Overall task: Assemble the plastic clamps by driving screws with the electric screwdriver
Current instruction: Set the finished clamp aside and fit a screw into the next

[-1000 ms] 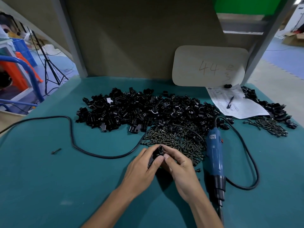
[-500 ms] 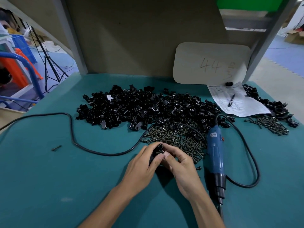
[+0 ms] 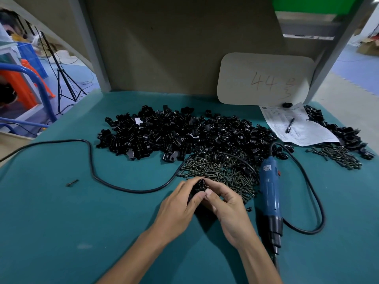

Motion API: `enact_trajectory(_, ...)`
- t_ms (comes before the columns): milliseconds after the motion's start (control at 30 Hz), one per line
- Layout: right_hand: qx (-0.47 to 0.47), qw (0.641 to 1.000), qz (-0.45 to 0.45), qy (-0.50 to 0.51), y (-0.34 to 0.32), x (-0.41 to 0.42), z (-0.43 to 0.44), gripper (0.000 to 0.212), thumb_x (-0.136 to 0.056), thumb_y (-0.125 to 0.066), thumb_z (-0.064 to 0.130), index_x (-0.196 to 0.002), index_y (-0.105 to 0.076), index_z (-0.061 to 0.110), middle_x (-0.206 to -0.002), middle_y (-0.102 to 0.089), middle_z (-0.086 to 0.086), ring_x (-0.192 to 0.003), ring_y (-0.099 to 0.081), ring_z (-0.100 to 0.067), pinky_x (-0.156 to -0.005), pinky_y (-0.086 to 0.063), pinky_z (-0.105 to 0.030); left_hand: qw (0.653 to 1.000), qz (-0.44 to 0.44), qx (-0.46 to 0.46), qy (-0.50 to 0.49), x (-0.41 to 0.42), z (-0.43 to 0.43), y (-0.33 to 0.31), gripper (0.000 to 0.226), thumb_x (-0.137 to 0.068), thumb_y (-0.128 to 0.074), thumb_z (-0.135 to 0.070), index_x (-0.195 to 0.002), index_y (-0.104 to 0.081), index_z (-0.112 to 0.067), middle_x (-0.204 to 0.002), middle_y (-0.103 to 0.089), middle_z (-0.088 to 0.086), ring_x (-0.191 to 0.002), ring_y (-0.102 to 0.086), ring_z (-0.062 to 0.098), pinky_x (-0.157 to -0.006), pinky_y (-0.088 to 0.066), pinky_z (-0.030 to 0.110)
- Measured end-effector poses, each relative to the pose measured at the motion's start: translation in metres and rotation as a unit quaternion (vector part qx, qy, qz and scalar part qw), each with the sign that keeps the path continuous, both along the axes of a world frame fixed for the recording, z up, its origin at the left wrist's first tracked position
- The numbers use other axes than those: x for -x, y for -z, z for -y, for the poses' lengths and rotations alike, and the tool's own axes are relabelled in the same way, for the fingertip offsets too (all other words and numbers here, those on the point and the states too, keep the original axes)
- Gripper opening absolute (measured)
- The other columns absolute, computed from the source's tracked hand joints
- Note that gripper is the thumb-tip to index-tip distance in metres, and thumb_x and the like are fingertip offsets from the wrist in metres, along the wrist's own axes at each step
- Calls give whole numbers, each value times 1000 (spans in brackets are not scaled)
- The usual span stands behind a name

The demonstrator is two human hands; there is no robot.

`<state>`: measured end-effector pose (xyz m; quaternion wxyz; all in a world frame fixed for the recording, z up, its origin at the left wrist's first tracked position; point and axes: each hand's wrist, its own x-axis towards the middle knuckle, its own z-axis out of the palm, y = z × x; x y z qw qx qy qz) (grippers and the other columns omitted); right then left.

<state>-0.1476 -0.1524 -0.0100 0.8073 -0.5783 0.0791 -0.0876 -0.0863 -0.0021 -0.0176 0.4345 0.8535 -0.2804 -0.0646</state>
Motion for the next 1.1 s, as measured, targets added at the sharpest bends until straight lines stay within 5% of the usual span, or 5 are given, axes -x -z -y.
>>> enact_trajectory(400,119,991,-33,53,-8,1,8,25,-99,-66,10,-108,-75,31,-99,-73,2,-94,-72,-14,-78,-58,-27,1000,-13,2,-17,-3,1,2,65,-95,-27,-75,-148,-34,-39,-147,-46,-19,-132,-43,-2,-108,-41,32)
enact_trajectory(567,579,805,-79,101,-24,-25,45,25,-101,-61,26,-126,-67,28,-117,-57,9,-110,-54,-13,-95,-44,-28,1000,-5,-11,-13,-3,1,4,62,-96,-26,-76,-148,-31,-42,-151,-40,-22,-131,-35,-11,-106,-36,25)
enact_trajectory(800,723,679,-114,52,-23,-50,55,15,-105,-54,21,-112,-65,14,-110,-63,-6,-101,-56,-25,-79,-36,-30,1000,-15,0,-22,-4,0,4,69,-93,-24,-79,-151,-30,-41,-154,-39,-19,-137,-34,-4,-110,-34,26)
enact_trajectory(1000,271,957,-74,68,-43,-24,42,13,-97,-67,19,-91,-77,26,-84,-75,3,-80,-71,-12,-75,-58,-29,1000,-9,-3,-24,-4,1,4,64,-95,-26,-76,-149,-31,-41,-153,-40,-19,-137,-38,0,-109,-38,29)
enact_trajectory(1100,103,992,-58,39,-41,-9,24,19,-97,-67,8,-92,-80,20,-85,-76,-6,-80,-71,-17,-73,-58,-26,1000,-4,-3,-21,-3,1,3,65,-94,-25,-76,-148,-32,-41,-151,-43,-17,-135,-41,2,-108,-41,34)
